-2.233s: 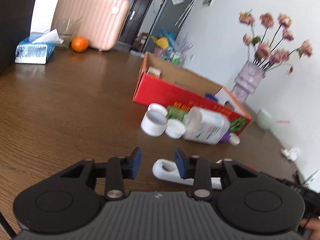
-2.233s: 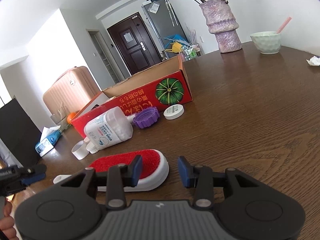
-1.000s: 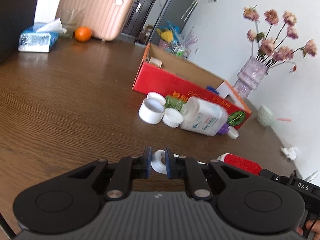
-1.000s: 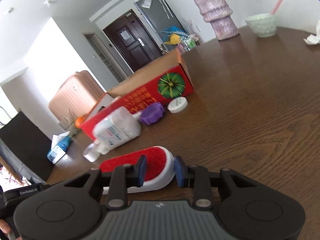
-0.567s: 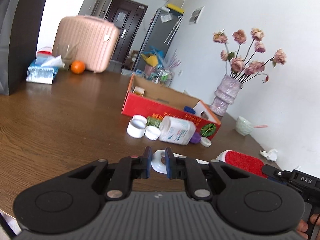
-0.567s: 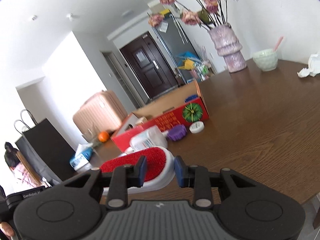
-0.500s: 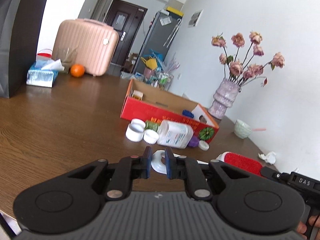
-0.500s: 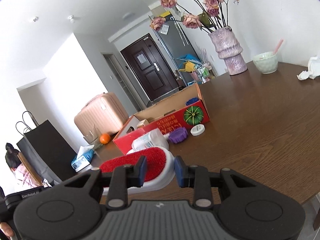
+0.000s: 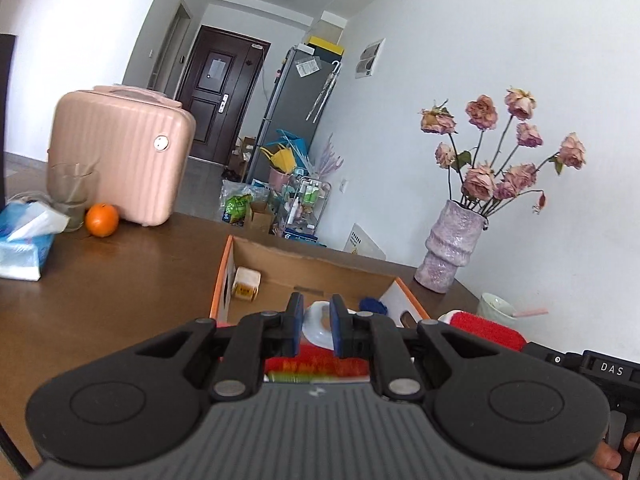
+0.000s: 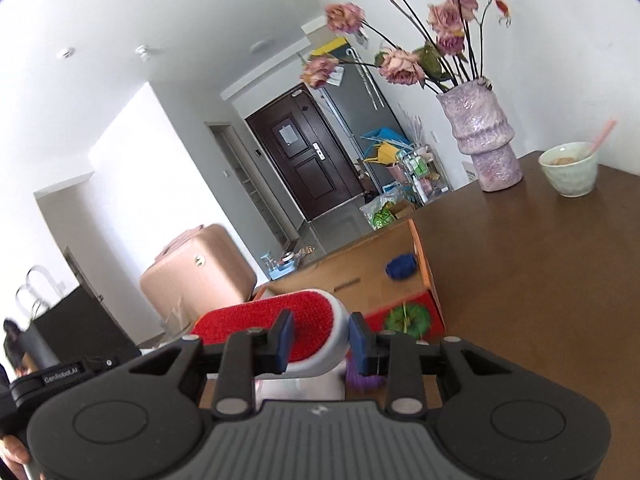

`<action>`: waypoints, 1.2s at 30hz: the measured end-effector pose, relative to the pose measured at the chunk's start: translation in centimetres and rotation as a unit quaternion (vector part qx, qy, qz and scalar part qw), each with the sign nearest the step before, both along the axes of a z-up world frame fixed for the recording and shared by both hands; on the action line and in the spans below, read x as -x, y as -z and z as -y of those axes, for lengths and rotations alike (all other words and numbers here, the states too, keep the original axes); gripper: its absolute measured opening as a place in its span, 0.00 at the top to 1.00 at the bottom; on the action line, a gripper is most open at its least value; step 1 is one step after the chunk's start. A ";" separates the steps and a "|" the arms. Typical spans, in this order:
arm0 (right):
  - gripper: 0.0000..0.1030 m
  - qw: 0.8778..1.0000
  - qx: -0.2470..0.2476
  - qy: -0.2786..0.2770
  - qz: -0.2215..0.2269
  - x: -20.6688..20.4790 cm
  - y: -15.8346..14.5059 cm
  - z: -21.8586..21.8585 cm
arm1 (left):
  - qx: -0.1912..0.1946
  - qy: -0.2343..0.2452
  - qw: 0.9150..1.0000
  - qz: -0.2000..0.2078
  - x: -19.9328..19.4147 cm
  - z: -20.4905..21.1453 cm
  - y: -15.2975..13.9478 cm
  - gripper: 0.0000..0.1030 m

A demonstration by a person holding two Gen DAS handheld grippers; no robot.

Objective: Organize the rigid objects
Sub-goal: 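Carry the lint roller into the red box with both grippers and release, then withdraw both grippers from the box and back away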

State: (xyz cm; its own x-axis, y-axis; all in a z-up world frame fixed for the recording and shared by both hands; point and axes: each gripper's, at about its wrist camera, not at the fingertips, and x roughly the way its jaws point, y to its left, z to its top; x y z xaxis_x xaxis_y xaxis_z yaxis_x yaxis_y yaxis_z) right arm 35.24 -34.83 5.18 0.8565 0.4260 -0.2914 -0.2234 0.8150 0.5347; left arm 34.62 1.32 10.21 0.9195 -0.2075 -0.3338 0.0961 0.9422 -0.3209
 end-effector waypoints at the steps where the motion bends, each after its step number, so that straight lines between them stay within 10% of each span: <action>1: 0.72 1.000 0.002 -0.001 0.000 -1.7 -0.1 -0.2 | 0.002 0.000 1.000 -0.002 -1.6 -0.2 0.0 0.87; 14: 0.72 0.996 0.030 -0.022 -0.083 -17.6 4.8 -3.6 | -0.034 -0.004 0.996 -0.084 -14.5 -2.4 6.7 0.87; 30: 0.87 0.988 0.150 -0.024 -0.039 -15.0 4.3 -6.6 | -0.111 0.004 0.991 -0.073 -12.3 -0.4 5.2 0.85; 36: 0.83 0.985 0.174 0.001 0.016 -10.3 -0.5 -5.4 | -0.143 -0.009 0.990 -0.012 -6.5 0.9 0.5 0.57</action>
State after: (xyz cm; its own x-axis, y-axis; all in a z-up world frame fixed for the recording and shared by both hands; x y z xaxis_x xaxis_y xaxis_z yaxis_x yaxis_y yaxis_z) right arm 45.55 -29.44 5.65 0.8685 0.3023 -0.3929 -0.2329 0.9484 0.2150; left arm 41.14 0.39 9.68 0.9133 -0.0853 -0.3983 0.0746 0.9963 -0.0425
